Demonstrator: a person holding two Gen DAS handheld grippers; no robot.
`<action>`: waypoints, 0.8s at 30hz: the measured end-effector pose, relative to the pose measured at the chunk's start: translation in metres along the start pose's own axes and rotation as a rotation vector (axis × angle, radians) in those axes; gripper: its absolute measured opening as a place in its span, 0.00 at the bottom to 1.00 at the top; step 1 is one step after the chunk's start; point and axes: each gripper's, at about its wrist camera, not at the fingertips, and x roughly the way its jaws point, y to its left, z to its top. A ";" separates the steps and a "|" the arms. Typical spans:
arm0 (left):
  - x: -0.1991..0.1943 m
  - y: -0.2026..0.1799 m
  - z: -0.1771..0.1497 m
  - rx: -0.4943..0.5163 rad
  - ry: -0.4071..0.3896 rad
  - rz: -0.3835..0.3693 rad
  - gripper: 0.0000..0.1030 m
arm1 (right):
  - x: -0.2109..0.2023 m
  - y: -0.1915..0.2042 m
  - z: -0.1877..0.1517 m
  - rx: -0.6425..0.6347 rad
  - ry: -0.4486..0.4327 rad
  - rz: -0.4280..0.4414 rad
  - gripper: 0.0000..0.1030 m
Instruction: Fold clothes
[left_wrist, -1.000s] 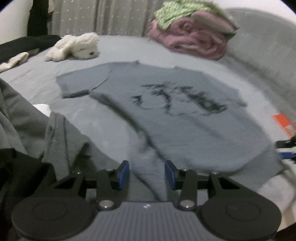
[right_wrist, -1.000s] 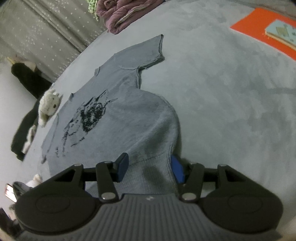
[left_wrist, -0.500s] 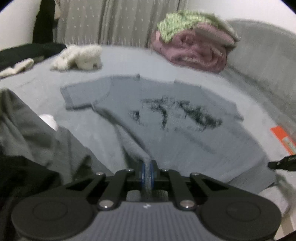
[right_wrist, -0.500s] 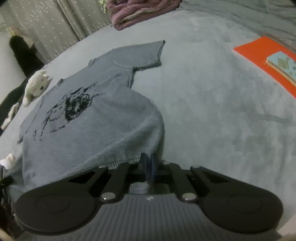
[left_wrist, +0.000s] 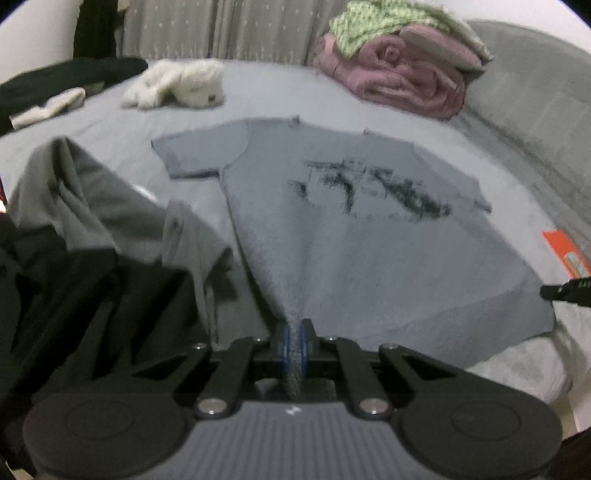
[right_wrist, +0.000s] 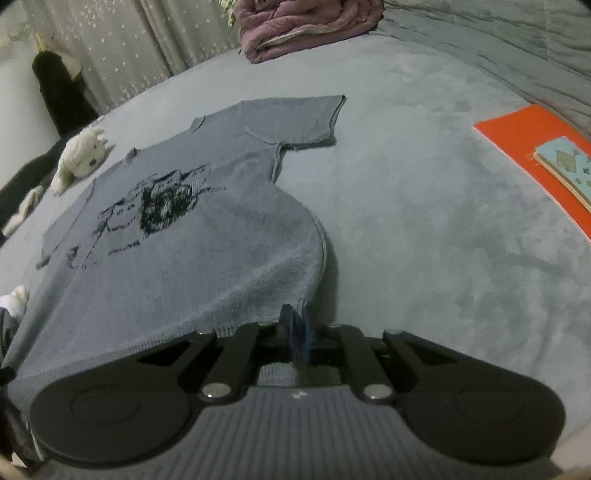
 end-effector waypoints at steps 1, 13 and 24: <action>0.000 0.000 0.000 0.005 0.000 0.006 0.07 | 0.001 0.001 0.000 -0.006 0.004 -0.002 0.10; -0.023 0.001 0.009 0.016 -0.121 0.046 0.22 | 0.000 -0.006 0.001 0.047 -0.001 -0.004 0.38; -0.012 -0.027 0.017 0.091 -0.165 -0.059 0.41 | 0.003 -0.007 0.002 0.062 0.000 -0.017 0.41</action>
